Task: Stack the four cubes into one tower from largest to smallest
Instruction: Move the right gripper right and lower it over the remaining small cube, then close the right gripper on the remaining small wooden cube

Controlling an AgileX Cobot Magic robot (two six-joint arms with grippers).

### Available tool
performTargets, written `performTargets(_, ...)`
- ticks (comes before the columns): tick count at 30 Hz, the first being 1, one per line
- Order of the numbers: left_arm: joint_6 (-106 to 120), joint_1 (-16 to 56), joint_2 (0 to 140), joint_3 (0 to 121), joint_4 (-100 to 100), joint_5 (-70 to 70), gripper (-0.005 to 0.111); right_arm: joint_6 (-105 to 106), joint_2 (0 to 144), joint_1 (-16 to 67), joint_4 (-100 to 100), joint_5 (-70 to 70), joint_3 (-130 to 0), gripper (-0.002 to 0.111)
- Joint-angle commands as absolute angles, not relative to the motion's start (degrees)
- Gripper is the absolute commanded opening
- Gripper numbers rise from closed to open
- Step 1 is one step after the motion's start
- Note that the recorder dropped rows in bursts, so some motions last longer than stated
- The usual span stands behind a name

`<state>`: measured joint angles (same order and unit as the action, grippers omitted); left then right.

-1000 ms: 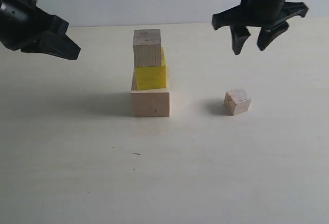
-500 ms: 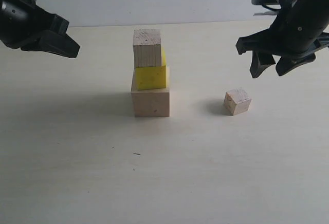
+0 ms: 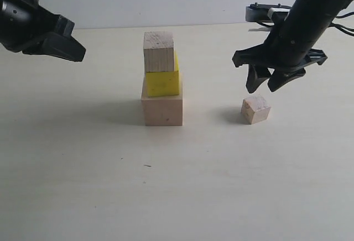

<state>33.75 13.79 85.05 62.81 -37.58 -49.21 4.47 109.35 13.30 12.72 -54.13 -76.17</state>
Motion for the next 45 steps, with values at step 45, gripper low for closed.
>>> performTargets(45, 33.79, 13.77, 84.59, 62.67, -37.61, -48.99, 0.000, 10.40, 118.81, 13.28, 10.48, -60.05, -84.99, 0.060)
